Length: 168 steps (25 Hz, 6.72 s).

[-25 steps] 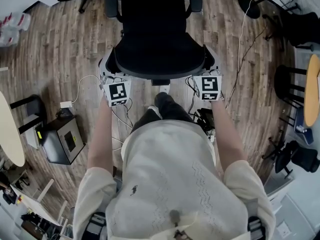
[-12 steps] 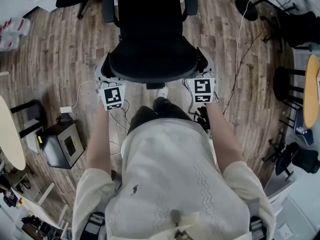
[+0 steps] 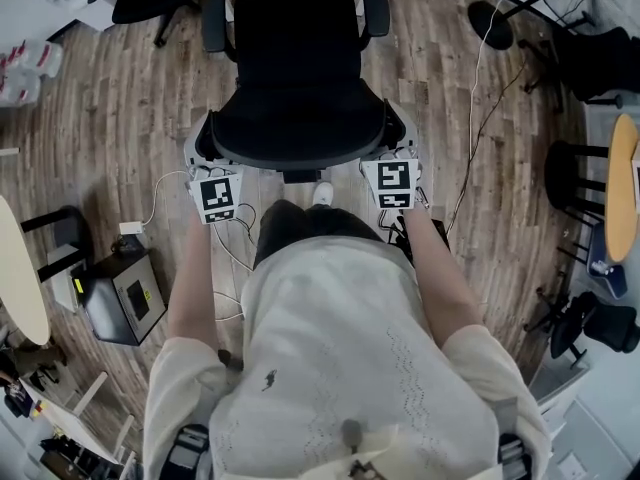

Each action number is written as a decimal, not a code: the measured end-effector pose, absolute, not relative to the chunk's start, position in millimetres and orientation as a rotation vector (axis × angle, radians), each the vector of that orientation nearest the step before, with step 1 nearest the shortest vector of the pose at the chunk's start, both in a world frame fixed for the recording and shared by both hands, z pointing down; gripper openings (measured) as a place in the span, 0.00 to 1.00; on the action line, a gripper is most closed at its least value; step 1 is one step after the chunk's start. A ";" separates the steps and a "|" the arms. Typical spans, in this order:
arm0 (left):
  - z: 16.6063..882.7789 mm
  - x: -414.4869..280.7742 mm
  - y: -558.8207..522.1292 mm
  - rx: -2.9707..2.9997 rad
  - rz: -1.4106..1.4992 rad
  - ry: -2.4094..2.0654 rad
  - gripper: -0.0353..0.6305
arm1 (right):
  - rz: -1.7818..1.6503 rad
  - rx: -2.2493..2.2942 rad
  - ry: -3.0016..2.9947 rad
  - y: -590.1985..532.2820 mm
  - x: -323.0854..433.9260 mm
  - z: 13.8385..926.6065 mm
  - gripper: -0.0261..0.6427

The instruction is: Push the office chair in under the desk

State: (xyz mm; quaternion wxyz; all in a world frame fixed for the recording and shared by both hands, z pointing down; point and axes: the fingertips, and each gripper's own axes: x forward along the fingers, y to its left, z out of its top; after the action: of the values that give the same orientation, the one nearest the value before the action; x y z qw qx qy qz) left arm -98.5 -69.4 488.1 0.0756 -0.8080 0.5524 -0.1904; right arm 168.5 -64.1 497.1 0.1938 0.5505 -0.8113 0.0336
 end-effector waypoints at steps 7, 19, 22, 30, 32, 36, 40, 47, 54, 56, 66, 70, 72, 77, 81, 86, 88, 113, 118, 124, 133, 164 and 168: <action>488.1 -92.3 -95.1 -2.425 -0.566 1.666 0.41 | 0.107 1.534 -2.286 -91.5 175.1 496.7 0.44; 485.9 -84.8 -122.3 -2.435 -0.558 1.677 0.41 | 0.102 1.514 -2.295 -124.1 183.2 495.0 0.44; 486.2 -84.4 -123.9 -2.423 -0.558 1.681 0.41 | 0.093 1.516 -2.295 -126.6 183.3 495.0 0.44; 485.5 -86.7 -130.8 -2.413 -0.566 1.674 0.41 | 0.086 1.526 -2.282 -131.3 180.7 494.1 0.44; 484.9 -87.6 -132.9 -2.418 -0.567 1.671 0.41 | 0.087 1.528 -2.281 -133.1 179.8 493.6 0.44; 485.3 -89.2 -142.1 -2.423 -0.564 1.663 0.41 | 0.092 1.533 -2.280 -140.0 178.4 494.5 0.44; 486.1 -90.7 -153.4 -2.418 -0.562 1.667 0.41 | 0.096 1.530 -2.285 -151.8 176.9 495.4 0.44; 487.5 -91.2 -170.5 -2.411 -0.558 1.675 0.41 | 0.098 1.516 -2.298 -171.8 176.6 496.5 0.44; 488.4 -86.8 -187.1 -2.423 -0.555 1.680 0.41 | 0.097 1.508 -2.296 -190.5 180.7 497.3 0.44; 488.6 -87.1 -192.6 -2.422 -0.556 1.680 0.41 | 0.098 1.504 -2.298 -196.9 180.6 498.3 0.44; 488.2 -94.0 -222.5 -2.425 -0.562 1.673 0.41 | 0.089 1.523 -2.284 -224.9 173.4 498.0 0.44; 490.2 -96.0 -234.4 -2.425 -0.565 1.671 0.41 | 0.067 1.515 -2.290 -237.5 171.1 500.5 0.44; 490.9 -97.0 -241.2 -2.428 -0.567 1.670 0.41 | 0.068 1.520 -2.285 -243.8 170.4 501.7 0.44; 491.7 -102.7 -254.8 -2.435 -0.569 1.668 0.41 | 0.080 1.520 -2.275 -255.9 165.8 503.9 0.44; 493.0 -105.2 -268.5 -2.438 -0.573 1.665 0.41 | 0.080 1.526 -2.273 -268.4 163.0 504.8 0.44; 492.5 -111.1 -280.2 -2.440 -0.579 1.664 0.41 | 0.082 1.525 -2.275 -280.2 156.6 504.3 0.44; 493.2 -109.6 -285.7 -2.441 -0.580 1.660 0.40 | 0.083 1.525 -2.275 -284.8 157.4 504.9 0.44; 499.3 -125.7 -333.6 -2.465 -0.577 1.623 0.40 | 0.088 1.562 -2.258 -325.6 142.0 512.1 0.44; 500.0 -130.0 -344.0 -2.468 -0.578 1.615 0.40 | 0.088 1.570 -2.254 -334.0 137.4 512.7 0.44; 503.8 -128.9 -355.3 -2.461 -0.579 1.615 0.40 | 0.093 1.569 -2.255 -345.1 138.8 516.8 0.44; 505.9 -127.4 -373.7 -2.462 -0.577 1.611 0.40 | 0.090 1.569 -2.255 -363.8 140.1 519.1 0.44; 506.7 -140.6 -440.1 -2.472 -0.585 1.589 0.40 | 0.094 1.593 -2.240 -425.2 126.4 520.0 0.44; 505.3 -146.0 -445.0 -2.476 -0.580 1.587 0.40 | 0.093 1.594 -2.239 -429.8 120.9 518.3 0.44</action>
State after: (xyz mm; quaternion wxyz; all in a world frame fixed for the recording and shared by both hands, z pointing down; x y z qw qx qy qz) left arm -146.0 -445.0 505.3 0.0718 -0.8239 0.5279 -0.1930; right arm 120.9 -429.8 518.3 0.1947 0.5686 -0.7985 0.0332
